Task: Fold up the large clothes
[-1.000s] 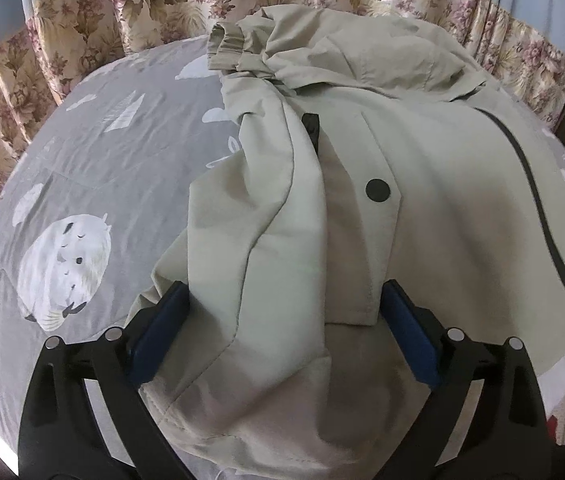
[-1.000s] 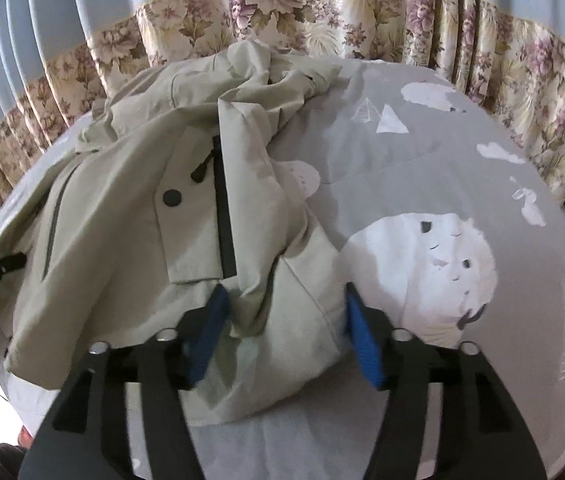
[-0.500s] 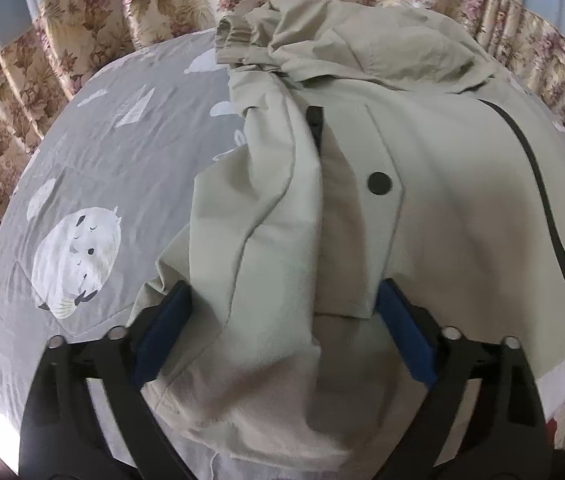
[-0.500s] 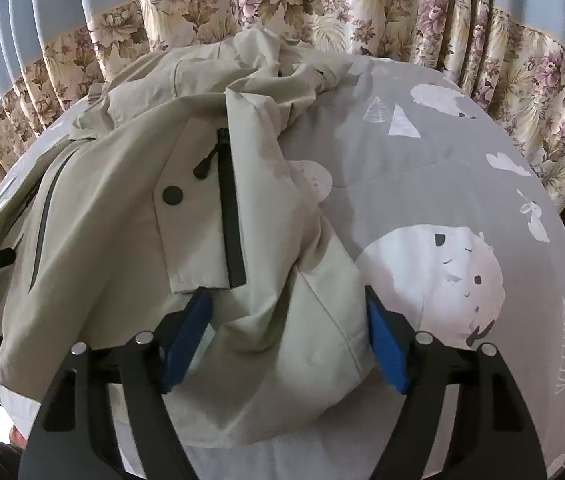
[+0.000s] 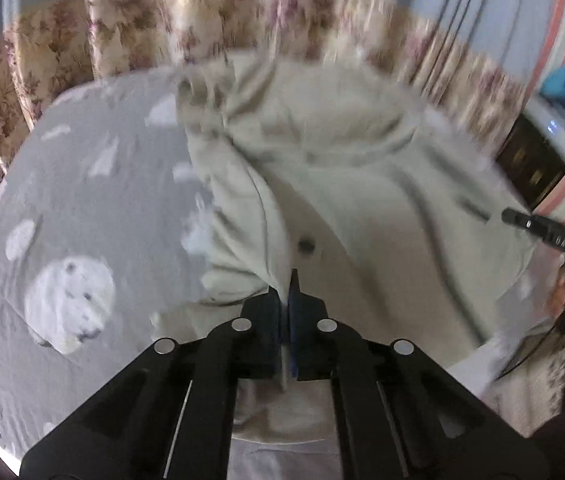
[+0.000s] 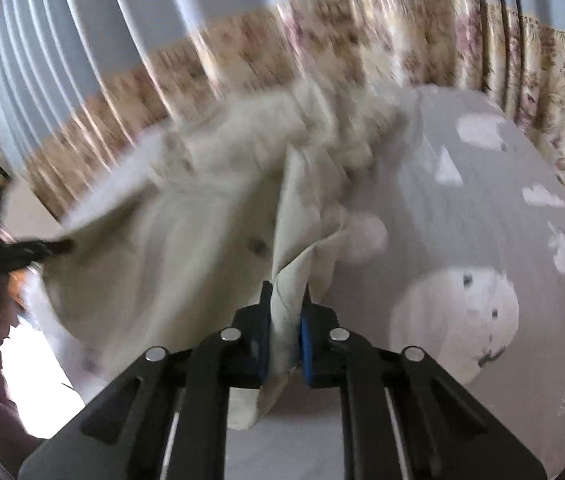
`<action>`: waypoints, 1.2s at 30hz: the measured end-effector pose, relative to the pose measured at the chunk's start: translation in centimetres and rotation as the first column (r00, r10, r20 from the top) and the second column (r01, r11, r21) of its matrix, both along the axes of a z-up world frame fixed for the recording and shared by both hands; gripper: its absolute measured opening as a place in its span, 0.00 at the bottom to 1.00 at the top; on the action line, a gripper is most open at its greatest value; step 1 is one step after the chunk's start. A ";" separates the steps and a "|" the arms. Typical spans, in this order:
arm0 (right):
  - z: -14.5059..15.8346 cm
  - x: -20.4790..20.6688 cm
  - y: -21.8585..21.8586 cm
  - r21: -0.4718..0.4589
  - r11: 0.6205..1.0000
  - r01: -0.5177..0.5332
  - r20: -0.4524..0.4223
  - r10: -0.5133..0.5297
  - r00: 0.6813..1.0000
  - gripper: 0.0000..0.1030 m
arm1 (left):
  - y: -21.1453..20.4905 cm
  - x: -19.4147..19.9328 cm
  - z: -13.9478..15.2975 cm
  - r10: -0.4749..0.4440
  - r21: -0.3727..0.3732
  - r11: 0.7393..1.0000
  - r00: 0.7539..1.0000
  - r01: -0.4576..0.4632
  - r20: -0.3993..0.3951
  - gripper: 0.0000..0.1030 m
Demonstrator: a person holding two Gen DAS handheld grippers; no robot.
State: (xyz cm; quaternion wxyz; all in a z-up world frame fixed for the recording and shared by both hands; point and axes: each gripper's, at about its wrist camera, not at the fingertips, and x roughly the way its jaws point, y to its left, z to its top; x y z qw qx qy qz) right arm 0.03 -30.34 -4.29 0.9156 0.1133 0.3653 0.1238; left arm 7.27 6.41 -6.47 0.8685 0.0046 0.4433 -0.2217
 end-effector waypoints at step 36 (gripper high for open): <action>-5.3 -2.2 -2.0 -0.461 0.869 0.179 -0.063 -0.233 0.970 0.05 | 2.8 -1.7 -6.1 0.121 0.122 0.987 0.988 -0.108 -0.099 0.05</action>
